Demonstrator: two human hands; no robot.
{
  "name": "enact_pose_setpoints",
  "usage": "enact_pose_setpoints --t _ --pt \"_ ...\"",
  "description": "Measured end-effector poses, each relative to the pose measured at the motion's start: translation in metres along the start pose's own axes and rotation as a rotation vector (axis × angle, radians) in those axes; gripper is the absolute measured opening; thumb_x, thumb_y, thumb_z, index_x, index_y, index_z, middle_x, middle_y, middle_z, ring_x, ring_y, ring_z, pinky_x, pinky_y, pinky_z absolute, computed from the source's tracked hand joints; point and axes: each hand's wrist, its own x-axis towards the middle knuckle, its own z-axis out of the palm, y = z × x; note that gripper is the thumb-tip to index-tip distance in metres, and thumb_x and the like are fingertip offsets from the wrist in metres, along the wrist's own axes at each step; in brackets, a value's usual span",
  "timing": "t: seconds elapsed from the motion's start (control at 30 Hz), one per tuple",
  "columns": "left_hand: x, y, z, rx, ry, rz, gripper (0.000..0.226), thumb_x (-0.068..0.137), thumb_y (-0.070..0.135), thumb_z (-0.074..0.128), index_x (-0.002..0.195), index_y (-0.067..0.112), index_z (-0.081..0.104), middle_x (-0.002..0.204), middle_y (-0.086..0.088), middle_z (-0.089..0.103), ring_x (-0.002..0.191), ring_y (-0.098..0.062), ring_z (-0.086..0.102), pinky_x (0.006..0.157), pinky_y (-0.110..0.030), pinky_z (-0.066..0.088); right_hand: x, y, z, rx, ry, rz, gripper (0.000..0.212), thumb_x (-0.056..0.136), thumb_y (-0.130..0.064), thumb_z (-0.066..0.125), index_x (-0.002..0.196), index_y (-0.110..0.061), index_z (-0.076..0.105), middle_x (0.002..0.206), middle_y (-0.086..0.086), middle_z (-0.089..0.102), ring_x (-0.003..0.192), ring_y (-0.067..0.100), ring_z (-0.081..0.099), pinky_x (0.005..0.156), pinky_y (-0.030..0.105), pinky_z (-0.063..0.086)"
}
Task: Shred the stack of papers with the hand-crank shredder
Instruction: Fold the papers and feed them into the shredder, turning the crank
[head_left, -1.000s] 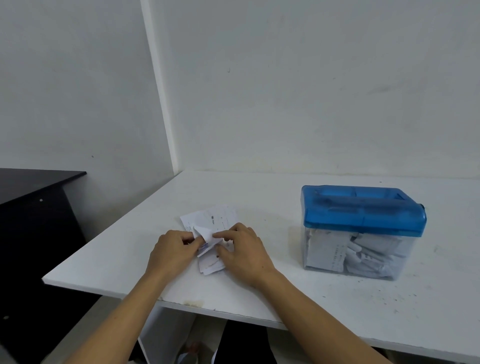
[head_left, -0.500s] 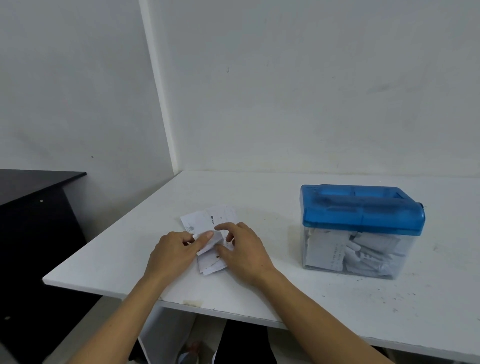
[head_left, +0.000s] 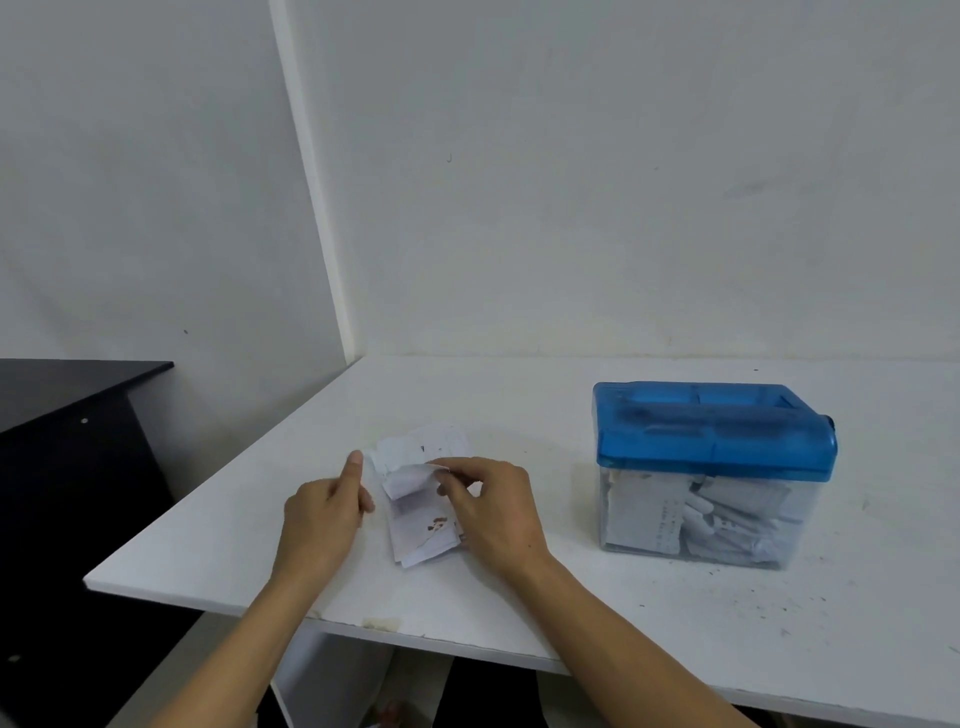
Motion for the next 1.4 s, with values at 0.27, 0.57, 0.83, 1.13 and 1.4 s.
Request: enact_pose_setpoints --t 0.27,0.57,0.83,1.13,1.4 --pt "-0.003 0.054 -0.012 -0.426 -0.315 -0.350 0.038 0.090 0.052 0.067 0.102 0.017 0.075 0.089 0.001 0.078 0.077 -0.017 0.068 0.064 -0.029 0.043 -0.004 -0.017 -0.006 -0.075 0.075 -0.178 0.020 0.098 -0.029 0.060 0.111 -0.032 0.076 0.106 -0.018 0.073 0.100 -0.002 0.060 0.085 0.007 0.043" --pt "-0.004 0.097 -0.025 -0.534 -0.317 -0.096 0.022 0.091 0.022 0.072 0.111 0.016 0.074 0.100 0.000 0.078 0.096 -0.020 0.074 0.074 -0.029 0.055 -0.003 -0.061 -0.050 -0.156 0.028 -0.209 0.024 0.098 -0.022 0.055 0.114 -0.029 0.071 0.110 -0.015 0.069 0.098 -0.001 0.058 0.088 0.013 0.048" --pt "-0.007 0.176 -0.018 -0.581 -0.312 0.163 0.036 0.090 0.027 0.072 0.124 0.017 0.070 0.110 0.002 0.076 0.102 -0.020 0.072 0.085 -0.037 0.059 0.007 -0.111 -0.121 0.373 0.044 0.106 0.023 0.095 -0.025 0.064 0.115 -0.020 0.057 0.094 0.002 0.073 0.077 0.013 0.073 0.069 0.025 0.060" --pt "-0.012 0.265 0.053 -0.560 -0.544 0.349 0.042 0.082 0.015 0.081 0.122 0.020 0.068 0.107 0.000 0.077 0.099 -0.017 0.073 0.085 -0.033 0.060 0.011 -0.102 -0.239 -0.061 0.167 0.079 0.016 0.091 -0.035 0.069 0.095 -0.021 0.074 0.071 -0.010 0.067 0.062 0.003 0.055 0.060 0.015 0.043" --pt "-0.018 0.274 0.138 -0.380 -0.583 0.403 0.044 0.078 0.008 0.085 0.119 0.015 0.072 0.102 0.001 0.077 0.092 -0.015 0.073 0.083 -0.028 0.061 0.007 -0.041 -0.280 -0.278 0.255 0.189 0.019 0.089 -0.037 0.070 0.099 -0.021 0.070 0.087 -0.001 0.072 0.078 0.016 0.066 0.062 0.021 0.052"
